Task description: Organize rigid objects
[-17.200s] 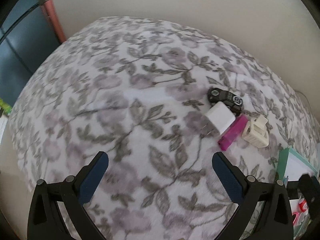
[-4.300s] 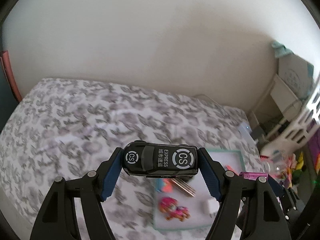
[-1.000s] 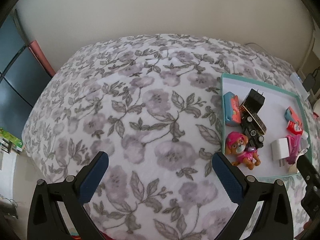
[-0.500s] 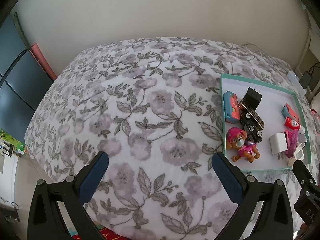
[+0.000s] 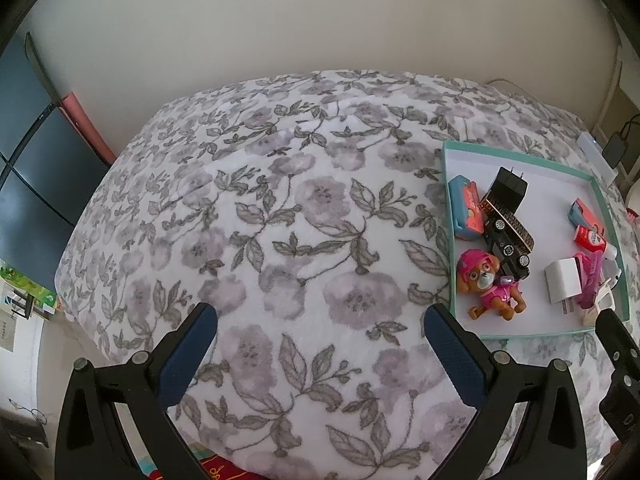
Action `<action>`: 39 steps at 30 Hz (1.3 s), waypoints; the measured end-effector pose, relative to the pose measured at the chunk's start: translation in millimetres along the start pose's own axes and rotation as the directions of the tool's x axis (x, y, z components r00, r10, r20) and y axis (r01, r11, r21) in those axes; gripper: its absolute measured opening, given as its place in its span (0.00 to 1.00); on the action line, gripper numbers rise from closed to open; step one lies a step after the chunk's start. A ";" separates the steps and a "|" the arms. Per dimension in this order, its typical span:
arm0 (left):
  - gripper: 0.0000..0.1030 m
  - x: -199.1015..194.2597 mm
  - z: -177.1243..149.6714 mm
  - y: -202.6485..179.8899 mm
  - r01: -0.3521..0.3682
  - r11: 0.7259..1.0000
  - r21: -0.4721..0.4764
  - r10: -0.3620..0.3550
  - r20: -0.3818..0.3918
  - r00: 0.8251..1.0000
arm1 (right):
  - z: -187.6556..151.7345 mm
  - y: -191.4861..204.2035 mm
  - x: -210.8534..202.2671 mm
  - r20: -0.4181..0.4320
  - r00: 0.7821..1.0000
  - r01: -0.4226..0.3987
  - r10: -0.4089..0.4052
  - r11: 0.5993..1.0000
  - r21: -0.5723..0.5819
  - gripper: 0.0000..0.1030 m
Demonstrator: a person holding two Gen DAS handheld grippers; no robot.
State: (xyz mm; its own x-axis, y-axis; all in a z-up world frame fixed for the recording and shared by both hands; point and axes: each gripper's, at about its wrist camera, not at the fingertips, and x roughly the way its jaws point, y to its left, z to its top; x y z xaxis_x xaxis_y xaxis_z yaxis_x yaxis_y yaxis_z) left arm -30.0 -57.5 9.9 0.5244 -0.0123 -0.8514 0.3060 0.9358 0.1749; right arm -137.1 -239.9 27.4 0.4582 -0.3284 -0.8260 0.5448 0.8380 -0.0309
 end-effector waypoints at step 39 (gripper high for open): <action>1.00 0.9 0.5 -2.9 -0.017 1.000 0.017 0.017 0.001 1.000 | 0.7 1.5 -0.1 0.003 1.000 -0.003 0.003 1.000 -0.002 1.00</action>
State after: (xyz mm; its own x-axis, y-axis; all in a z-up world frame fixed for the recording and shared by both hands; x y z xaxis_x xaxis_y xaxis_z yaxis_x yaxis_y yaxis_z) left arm -30.1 -60.4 8.8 0.5307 0.0035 -0.8475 0.3106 0.9296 0.1983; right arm -135.8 -238.9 27.9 0.4620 -0.3276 -0.8242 0.5420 0.8398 -0.0300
